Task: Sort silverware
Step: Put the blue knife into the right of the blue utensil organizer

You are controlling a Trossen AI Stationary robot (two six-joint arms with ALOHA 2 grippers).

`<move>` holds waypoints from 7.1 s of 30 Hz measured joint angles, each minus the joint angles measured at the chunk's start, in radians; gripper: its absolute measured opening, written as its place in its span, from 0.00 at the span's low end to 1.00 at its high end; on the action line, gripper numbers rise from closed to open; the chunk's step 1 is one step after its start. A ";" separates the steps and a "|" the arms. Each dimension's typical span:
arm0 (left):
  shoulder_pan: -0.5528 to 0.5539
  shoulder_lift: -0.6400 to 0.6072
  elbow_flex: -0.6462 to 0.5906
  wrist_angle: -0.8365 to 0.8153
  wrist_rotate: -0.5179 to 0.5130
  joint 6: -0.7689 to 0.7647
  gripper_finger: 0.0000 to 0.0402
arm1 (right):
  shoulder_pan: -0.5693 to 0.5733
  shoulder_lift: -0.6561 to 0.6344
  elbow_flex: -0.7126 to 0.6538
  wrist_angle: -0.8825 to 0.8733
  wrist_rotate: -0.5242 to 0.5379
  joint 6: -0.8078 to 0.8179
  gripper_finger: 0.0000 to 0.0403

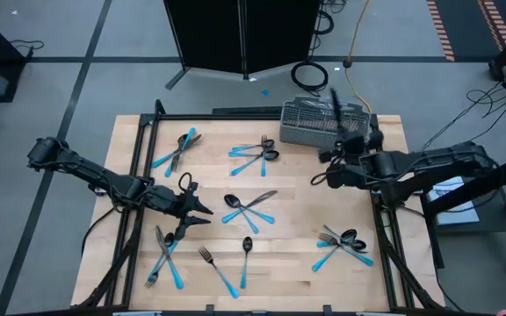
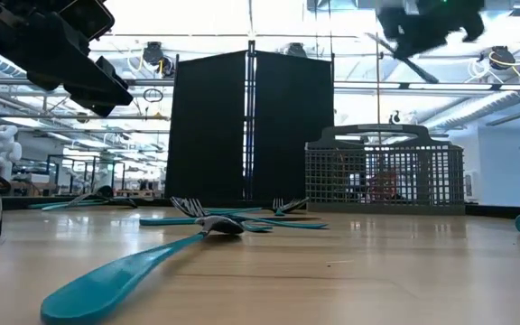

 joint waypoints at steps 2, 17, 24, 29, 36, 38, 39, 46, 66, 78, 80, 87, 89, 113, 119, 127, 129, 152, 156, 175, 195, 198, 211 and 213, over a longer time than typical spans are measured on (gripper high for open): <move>0.000 0.000 0.000 0.000 -0.017 0.004 0.32 | -0.047 -0.029 -0.081 0.036 0.062 -0.006 0.04; 0.011 0.000 0.000 0.204 -0.041 0.209 0.32 | -0.444 -0.025 -0.379 0.286 0.179 0.192 0.04; 0.061 0.000 0.000 0.235 -0.044 0.242 0.32 | -0.548 -0.023 -0.378 0.539 0.180 0.061 0.04; 0.089 0.000 0.000 0.227 -0.044 0.240 0.32 | -0.603 -0.019 -0.377 0.694 0.157 -0.176 0.04; 0.096 0.006 0.000 0.198 -0.044 0.245 0.32 | -0.721 0.002 -0.379 1.065 -0.196 -0.746 0.03; 0.099 0.015 0.000 0.201 -0.044 0.245 0.32 | -0.741 0.007 -0.392 1.267 -0.284 -0.875 0.03; 0.102 0.021 0.000 0.203 -0.043 0.245 0.32 | -0.744 0.008 -0.397 1.355 -0.288 -0.914 0.03; 0.127 0.087 0.000 0.205 -0.044 0.237 0.32 | -0.763 0.012 -0.482 1.545 -0.376 -1.057 0.02; 0.135 0.169 0.000 0.367 -0.043 0.219 0.32 | -0.730 0.016 -0.808 1.859 -0.435 -0.954 0.08; 0.134 0.168 0.000 0.452 -0.044 0.262 0.32 | -0.712 0.015 -0.807 1.710 -0.453 -0.847 0.29; 0.134 0.168 0.000 0.451 -0.044 0.262 0.32 | -0.712 0.013 -0.800 1.720 -0.452 -0.908 0.31; 0.134 0.168 0.000 0.546 -0.045 0.272 0.32 | -0.673 -0.043 -0.614 1.655 -0.448 -1.147 0.33; 0.134 0.168 0.000 0.556 -0.046 0.273 0.32 | -0.649 -0.050 -0.524 1.579 -0.449 -1.187 0.33; 0.188 0.168 0.000 0.543 -0.043 0.395 0.32 | -0.008 0.162 0.017 0.182 -1.452 -0.192 0.26; 0.200 0.168 0.000 0.532 -0.030 0.394 0.32 | 0.170 0.236 0.017 0.096 -1.468 0.036 0.23; 0.200 0.174 0.001 0.447 -0.026 0.349 0.32 | 0.256 0.332 0.016 0.114 -1.306 0.036 0.23; 0.200 0.185 0.001 0.441 -0.026 0.344 0.32 | 0.258 0.358 0.016 0.163 -1.240 0.001 0.23; 0.198 0.224 0.030 0.175 0.070 -0.201 0.32 | 0.172 0.733 0.016 1.260 -0.971 -0.770 0.23; 0.148 0.244 0.030 0.143 0.016 -0.247 0.32 | 0.164 0.776 0.016 1.290 -0.980 -0.780 0.23; 0.016 0.651 0.029 0.401 -0.144 -0.298 0.32 | 0.178 0.779 0.016 1.248 -0.979 -0.762 0.23; 0.005 0.680 0.034 0.260 -0.236 -0.251 0.32 | 0.178 0.778 0.016 1.248 -0.979 -0.762 0.23; 0.005 0.679 0.035 0.219 -0.238 -0.254 0.32 | 0.178 0.778 0.016 1.248 -0.978 -0.762 0.23; 0.003 0.680 0.034 0.207 -0.259 -0.262 0.32 | 0.178 0.778 0.016 1.248 -0.978 -0.752 0.23; 0.003 0.681 0.032 0.213 -0.261 -0.262 0.31 | 0.178 0.778 0.016 1.249 -0.978 -0.751 0.23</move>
